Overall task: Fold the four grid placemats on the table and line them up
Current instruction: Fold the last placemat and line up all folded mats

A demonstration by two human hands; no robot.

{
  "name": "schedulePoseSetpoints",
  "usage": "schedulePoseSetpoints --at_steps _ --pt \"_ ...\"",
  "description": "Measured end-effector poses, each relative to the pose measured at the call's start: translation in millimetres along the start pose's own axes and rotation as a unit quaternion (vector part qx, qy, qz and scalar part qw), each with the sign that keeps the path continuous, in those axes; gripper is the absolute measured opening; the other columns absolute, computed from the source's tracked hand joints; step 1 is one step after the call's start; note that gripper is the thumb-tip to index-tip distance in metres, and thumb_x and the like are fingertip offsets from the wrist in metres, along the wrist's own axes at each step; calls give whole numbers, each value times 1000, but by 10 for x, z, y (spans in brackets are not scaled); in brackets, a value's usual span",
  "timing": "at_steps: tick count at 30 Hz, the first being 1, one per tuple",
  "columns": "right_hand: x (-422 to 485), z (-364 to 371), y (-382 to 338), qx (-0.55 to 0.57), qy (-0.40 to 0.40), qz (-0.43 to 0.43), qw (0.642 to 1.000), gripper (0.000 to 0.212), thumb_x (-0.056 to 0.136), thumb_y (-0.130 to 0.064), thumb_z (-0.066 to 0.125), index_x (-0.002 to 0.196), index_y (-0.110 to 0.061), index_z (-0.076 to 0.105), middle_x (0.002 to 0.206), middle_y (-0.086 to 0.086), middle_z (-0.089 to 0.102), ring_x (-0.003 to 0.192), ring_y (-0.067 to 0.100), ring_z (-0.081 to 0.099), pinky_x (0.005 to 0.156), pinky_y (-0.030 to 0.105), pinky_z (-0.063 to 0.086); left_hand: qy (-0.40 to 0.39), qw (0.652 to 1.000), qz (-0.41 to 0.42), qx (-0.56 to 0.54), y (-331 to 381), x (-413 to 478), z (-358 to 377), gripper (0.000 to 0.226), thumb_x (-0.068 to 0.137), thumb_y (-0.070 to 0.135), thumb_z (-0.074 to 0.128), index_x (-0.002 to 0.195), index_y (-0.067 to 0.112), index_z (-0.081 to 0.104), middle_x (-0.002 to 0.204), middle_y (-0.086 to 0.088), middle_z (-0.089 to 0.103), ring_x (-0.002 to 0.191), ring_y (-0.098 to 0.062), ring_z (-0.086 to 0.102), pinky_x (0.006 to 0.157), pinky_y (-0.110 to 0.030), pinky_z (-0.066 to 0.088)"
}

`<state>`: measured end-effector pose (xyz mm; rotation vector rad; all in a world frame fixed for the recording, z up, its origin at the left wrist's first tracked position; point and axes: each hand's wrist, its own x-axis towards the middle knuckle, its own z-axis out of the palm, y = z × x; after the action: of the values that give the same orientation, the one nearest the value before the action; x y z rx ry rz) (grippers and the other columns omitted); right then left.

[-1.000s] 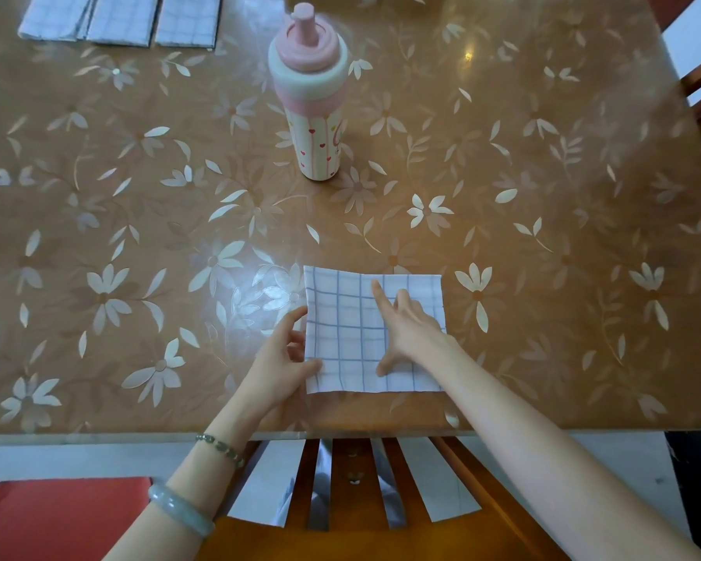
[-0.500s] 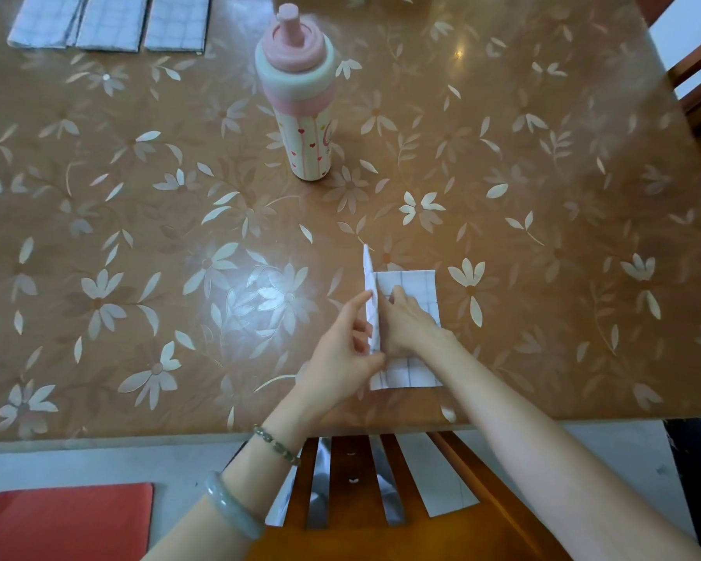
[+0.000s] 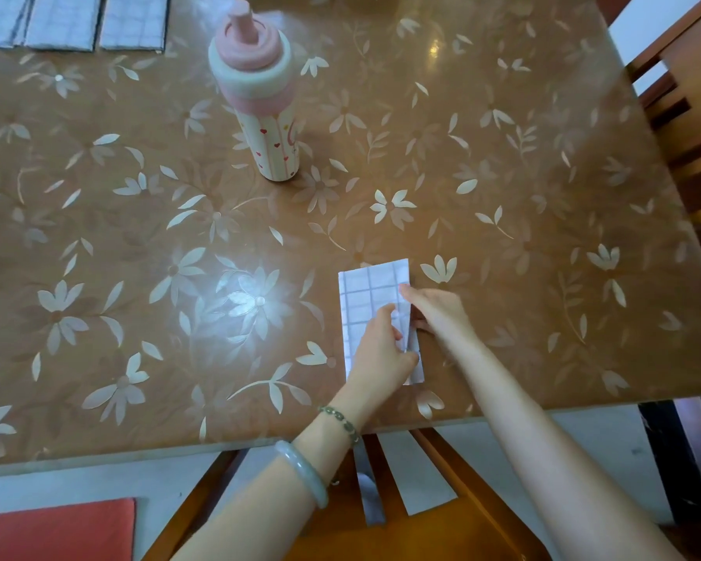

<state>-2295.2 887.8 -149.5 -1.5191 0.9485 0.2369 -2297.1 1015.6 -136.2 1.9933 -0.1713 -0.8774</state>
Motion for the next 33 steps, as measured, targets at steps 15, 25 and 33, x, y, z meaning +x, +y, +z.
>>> schedulePoseSetpoints --at_steps 15,25,33 --pt "101 69 50 -169 79 -47 981 21 73 -13 70 91 -17 61 85 0 67 81 17 65 75 36 54 37 806 294 513 -694 572 -812 84 93 66 21 150 4 24 158 -11 21 147 -24 17 118 -48 12" --pt "111 49 -7 -401 121 -148 896 46 79 -20 70 120 -12 50 130 11 47 127 32 39 99 37 35 25 788 277 550 -836 635 -759 91 91 71 20 148 1 30 155 -14 29 145 -26 25 115 -52 23" --pt "237 312 327 -538 11 -390 747 49 99 -26 31 137 3 44 145 18 43 136 31 38 113 46 28 46 781 291 550 -876 653 -744 92 91 73 16 146 1 33 154 -13 31 144 -24 27 115 -51 23"
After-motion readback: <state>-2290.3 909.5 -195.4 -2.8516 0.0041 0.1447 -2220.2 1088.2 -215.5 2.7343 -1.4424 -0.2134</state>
